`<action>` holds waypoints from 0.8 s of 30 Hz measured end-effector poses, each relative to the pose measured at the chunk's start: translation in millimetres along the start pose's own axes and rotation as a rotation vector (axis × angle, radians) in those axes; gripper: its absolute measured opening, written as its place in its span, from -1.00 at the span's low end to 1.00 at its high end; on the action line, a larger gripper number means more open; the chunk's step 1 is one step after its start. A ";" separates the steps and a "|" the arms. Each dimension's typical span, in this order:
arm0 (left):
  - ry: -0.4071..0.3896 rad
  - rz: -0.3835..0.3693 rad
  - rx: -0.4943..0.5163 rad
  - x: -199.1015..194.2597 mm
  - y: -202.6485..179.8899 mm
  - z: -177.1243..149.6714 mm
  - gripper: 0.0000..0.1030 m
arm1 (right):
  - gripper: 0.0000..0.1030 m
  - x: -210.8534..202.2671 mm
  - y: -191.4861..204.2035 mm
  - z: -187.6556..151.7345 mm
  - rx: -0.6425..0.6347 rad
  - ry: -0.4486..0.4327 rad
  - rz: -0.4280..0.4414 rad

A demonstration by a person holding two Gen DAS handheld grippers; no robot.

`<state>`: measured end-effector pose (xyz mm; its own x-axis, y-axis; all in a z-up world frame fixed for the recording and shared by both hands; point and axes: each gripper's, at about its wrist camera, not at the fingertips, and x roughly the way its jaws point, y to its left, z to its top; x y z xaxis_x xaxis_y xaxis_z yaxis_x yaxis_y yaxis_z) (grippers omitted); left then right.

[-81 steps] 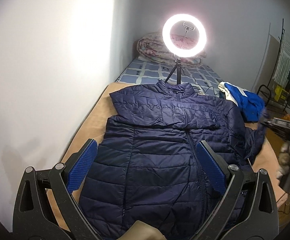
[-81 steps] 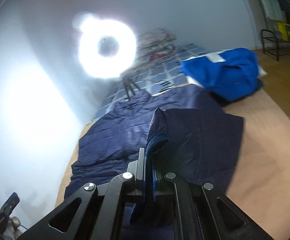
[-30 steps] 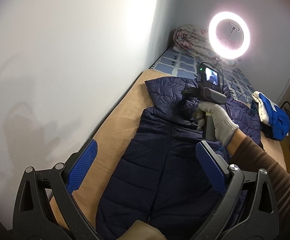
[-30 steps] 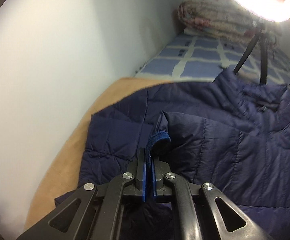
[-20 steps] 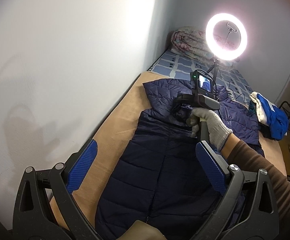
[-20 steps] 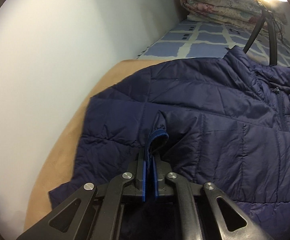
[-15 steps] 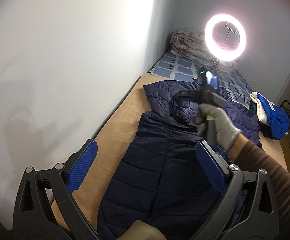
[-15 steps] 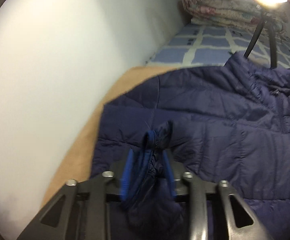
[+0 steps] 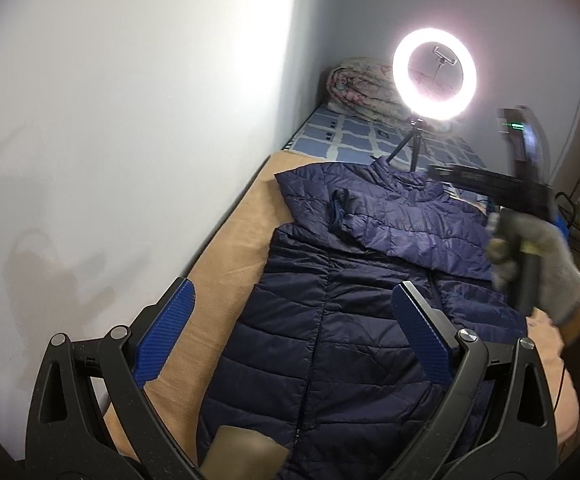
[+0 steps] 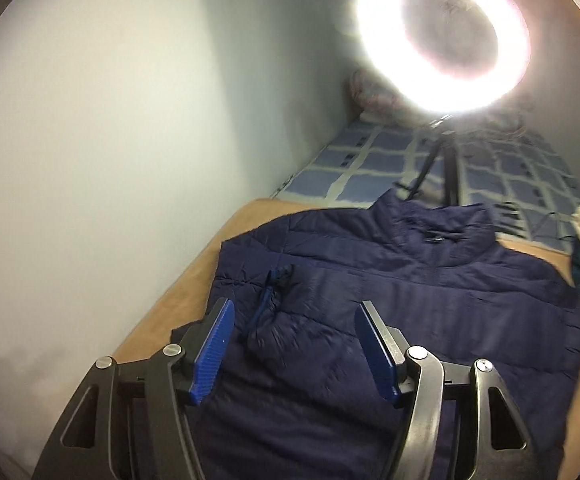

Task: Fold large clothes
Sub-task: 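Fold the second sleeve across the jacket body with the right tool, release, then grasp the jacket hem with the left tool while the right tool grasps the hem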

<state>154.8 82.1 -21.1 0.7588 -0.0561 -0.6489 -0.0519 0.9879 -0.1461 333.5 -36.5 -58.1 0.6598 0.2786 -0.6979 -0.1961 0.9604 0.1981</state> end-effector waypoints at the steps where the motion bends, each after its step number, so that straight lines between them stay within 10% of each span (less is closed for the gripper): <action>1: -0.005 -0.006 -0.003 -1.9 0.6 -0.1 0.95 | 0.30 -17.1 -3.5 -3.9 0.006 -0.015 0.003; 15: 0.036 -0.069 0.018 -7.2 16.8 -21.2 0.95 | 0.52 -239.3 -61.1 -123.6 0.060 -0.137 -0.114; 24: 0.235 -0.126 0.051 24.4 46.3 -59.0 0.95 | 0.52 -291.3 -126.7 -231.5 0.238 -0.074 -0.172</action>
<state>132.6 117.9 -87.8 0.5854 -0.2051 -0.7844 0.0702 0.9767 -0.2030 -1.8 -240.7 -39.2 0.7216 0.1033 -0.6846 0.0924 0.9656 0.2432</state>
